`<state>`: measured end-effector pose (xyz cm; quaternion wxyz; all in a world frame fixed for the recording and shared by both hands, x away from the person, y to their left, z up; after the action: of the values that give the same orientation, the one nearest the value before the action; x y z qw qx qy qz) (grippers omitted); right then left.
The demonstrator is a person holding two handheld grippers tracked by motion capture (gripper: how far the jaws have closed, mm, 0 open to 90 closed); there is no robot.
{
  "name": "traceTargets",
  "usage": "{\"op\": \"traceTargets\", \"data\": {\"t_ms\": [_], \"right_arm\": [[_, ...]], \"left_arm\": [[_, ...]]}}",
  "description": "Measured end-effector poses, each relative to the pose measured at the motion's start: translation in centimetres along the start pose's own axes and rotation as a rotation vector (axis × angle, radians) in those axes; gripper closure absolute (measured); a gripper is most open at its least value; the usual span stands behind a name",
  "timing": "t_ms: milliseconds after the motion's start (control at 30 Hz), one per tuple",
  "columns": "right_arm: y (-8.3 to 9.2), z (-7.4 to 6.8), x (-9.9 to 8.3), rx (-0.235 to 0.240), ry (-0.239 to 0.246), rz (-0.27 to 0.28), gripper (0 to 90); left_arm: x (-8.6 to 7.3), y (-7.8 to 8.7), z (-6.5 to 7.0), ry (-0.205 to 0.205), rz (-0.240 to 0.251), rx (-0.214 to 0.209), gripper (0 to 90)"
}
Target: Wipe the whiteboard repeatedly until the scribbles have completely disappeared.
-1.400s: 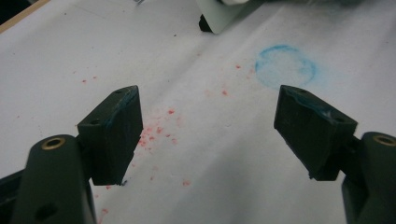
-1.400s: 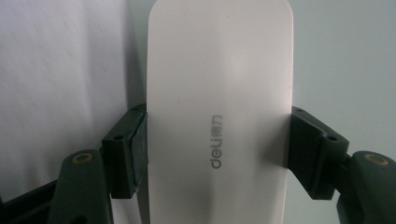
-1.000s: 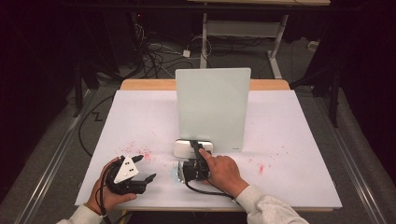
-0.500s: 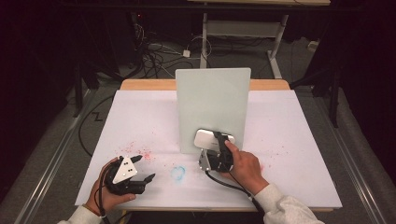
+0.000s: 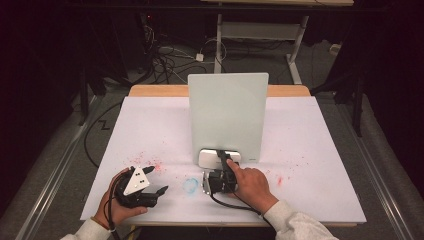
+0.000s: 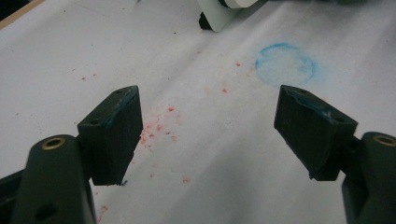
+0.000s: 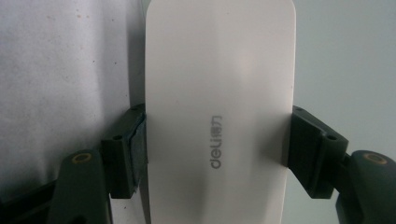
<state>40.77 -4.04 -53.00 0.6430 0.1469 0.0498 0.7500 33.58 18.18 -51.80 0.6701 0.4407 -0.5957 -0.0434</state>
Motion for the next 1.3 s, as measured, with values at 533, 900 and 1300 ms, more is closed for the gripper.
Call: {"op": "traceTargets", "data": {"t_ms": [533, 900, 1300], "right_arm": [[-0.1, 0.4, 0.1, -0.010, 0.016, -0.016, 31.0], [-0.4, 0.7, 2.1, -0.005, -0.055, -0.025, 31.1], [0.3, 4.1, -4.2, -0.009, -0.229, -0.093, 31.1]], "left_arm": [[0.0, 0.2, 0.0, -0.003, 0.005, 0.010, 23.1], [0.0, 0.2, -0.1, -0.011, 0.006, 0.003, 23.1], [0.1, 0.2, 0.0, -0.003, 0.004, 0.001, 23.1]]}}
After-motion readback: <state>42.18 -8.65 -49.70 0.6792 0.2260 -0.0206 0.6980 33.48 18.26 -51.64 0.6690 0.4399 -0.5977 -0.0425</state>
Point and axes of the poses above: each handheld gripper's, and its own axes: y roughly backward along the jaws, x roughly out of its top, z roughly to its right, the point moved 8 cm from there along -y, roughly forward along the jaws, and after that the axes turned 9 degrees about -x, right-handed, at the moved point
